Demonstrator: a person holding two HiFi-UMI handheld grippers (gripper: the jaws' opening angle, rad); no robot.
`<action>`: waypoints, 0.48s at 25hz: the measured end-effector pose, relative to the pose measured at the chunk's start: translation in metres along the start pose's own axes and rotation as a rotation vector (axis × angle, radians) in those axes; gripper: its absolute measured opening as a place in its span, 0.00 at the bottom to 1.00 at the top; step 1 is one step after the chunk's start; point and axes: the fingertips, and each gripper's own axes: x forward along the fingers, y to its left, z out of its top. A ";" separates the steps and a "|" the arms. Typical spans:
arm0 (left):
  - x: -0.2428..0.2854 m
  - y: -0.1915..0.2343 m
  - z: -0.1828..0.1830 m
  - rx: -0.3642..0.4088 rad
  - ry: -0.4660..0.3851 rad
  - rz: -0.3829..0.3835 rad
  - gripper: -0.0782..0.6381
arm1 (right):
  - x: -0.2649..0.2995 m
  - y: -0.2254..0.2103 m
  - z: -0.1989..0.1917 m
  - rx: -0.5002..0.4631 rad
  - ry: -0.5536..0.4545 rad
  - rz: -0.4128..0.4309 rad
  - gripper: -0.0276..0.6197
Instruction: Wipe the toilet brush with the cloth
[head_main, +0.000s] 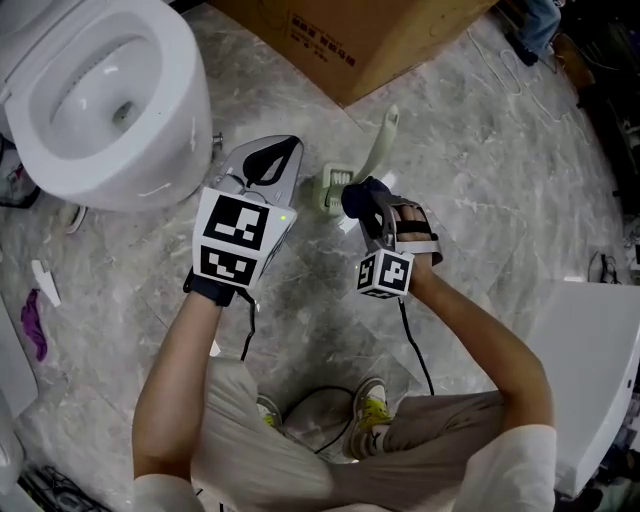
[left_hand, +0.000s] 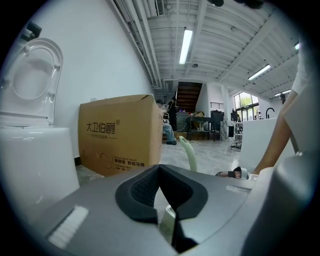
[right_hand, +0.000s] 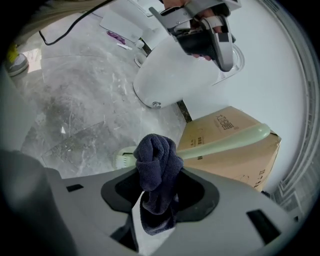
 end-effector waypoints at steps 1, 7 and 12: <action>-0.001 0.000 0.001 0.002 -0.001 0.000 0.11 | 0.003 0.004 -0.002 0.005 0.008 0.004 0.33; -0.003 -0.002 0.002 0.003 -0.003 0.001 0.11 | 0.019 0.017 -0.007 0.040 0.042 0.006 0.33; -0.002 -0.005 0.001 0.011 0.007 -0.014 0.11 | 0.032 0.027 -0.010 0.096 0.075 -0.001 0.33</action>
